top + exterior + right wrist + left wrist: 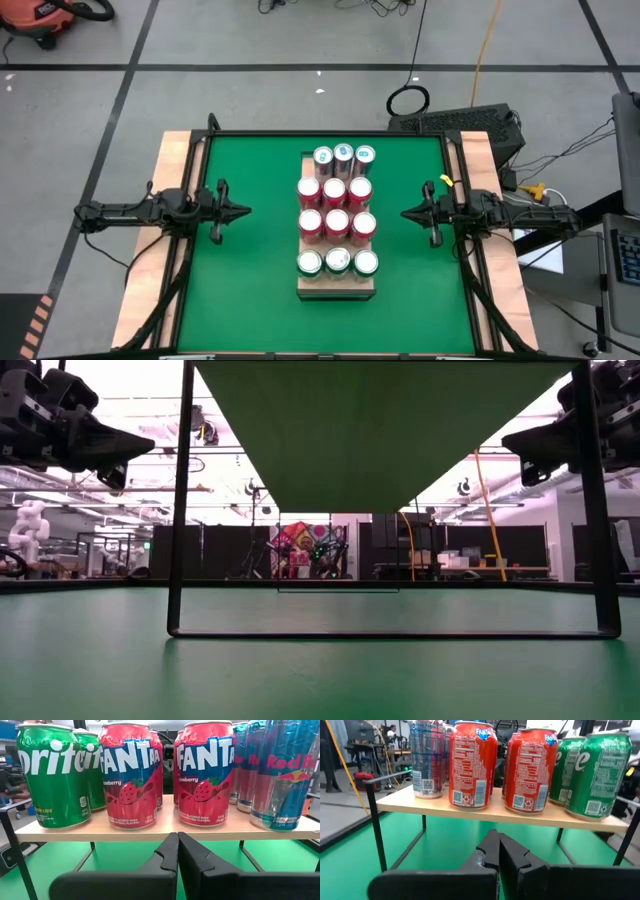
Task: Place canned beverage on shelf
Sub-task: Return to Home Position
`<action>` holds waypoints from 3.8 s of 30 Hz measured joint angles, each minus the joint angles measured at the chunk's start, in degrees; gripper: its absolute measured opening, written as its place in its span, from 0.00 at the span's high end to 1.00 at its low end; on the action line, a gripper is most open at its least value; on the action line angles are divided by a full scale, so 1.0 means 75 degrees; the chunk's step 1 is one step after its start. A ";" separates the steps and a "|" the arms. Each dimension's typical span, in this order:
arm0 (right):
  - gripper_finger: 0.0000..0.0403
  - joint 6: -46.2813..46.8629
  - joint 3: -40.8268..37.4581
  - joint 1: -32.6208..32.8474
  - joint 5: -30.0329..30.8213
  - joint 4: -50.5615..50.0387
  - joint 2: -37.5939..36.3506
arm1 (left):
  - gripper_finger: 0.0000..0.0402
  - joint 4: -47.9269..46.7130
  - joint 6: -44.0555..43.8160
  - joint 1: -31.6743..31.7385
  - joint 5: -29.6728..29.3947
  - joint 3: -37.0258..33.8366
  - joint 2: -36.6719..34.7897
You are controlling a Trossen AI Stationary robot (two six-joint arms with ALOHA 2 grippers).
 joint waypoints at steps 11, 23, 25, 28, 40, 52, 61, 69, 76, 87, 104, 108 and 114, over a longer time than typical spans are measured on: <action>1.00 -0.0054 -0.0002 0.0000 -0.0003 0.0086 0.0009 | 1.00 -0.0009 0.0268 -0.0035 0.0299 0.0000 0.0017; 1.00 -0.0054 -0.0003 0.0000 -0.0003 0.0105 0.0009 | 1.00 0.0037 0.1226 -0.0134 0.0287 0.0000 0.0017; 1.00 -0.0054 -0.0003 0.0000 -0.0003 0.0105 0.0009 | 1.00 0.0015 0.1355 -0.0131 0.0198 0.0000 0.0023; 1.00 -0.0054 -0.0003 0.0000 -0.0001 0.0111 0.0009 | 1.00 0.0016 0.1448 -0.0131 0.0122 0.0000 0.0023; 1.00 -0.0054 -0.0003 0.0000 -0.0002 0.0117 0.0009 | 1.00 0.0032 0.1329 -0.0131 -0.0091 -0.0001 0.0023; 1.00 -0.0053 -0.0006 0.0000 0.0000 0.0117 0.0009 | 1.00 0.0032 0.1320 -0.0131 -0.0099 0.0000 0.0023; 1.00 -0.0054 -0.0006 0.0000 0.0000 0.0119 0.0009 | 1.00 0.0032 0.1317 -0.0131 -0.0108 -0.0003 0.0023; 1.00 -0.0054 -0.0006 0.0000 0.0003 0.0119 0.0009 | 1.00 0.0032 0.1317 -0.0131 -0.0111 -0.0003 0.0023; 1.00 -0.0054 -0.0003 0.0000 0.0003 0.0119 0.0009 | 1.00 0.0032 0.1317 -0.0129 -0.0111 -0.0002 0.0023; 1.00 -0.0051 -0.0003 0.0000 0.0003 0.0119 0.0009 | 1.00 0.0032 0.1317 -0.0128 -0.0111 -0.0003 0.0023; 1.00 -0.0054 -0.0003 -0.0002 0.0003 0.0120 0.0009 | 1.00 0.0029 0.1317 -0.0131 -0.0111 -0.0003 0.0023; 1.00 -0.0054 -0.0003 0.0000 0.0003 0.0119 0.0010 | 1.00 0.0031 0.1317 -0.0129 -0.0111 -0.0002 0.0023; 1.00 -0.0053 -0.0003 -0.0001 0.0003 0.0119 0.0009 | 1.00 0.0032 0.1317 -0.0131 -0.0111 -0.0003 0.0023</action>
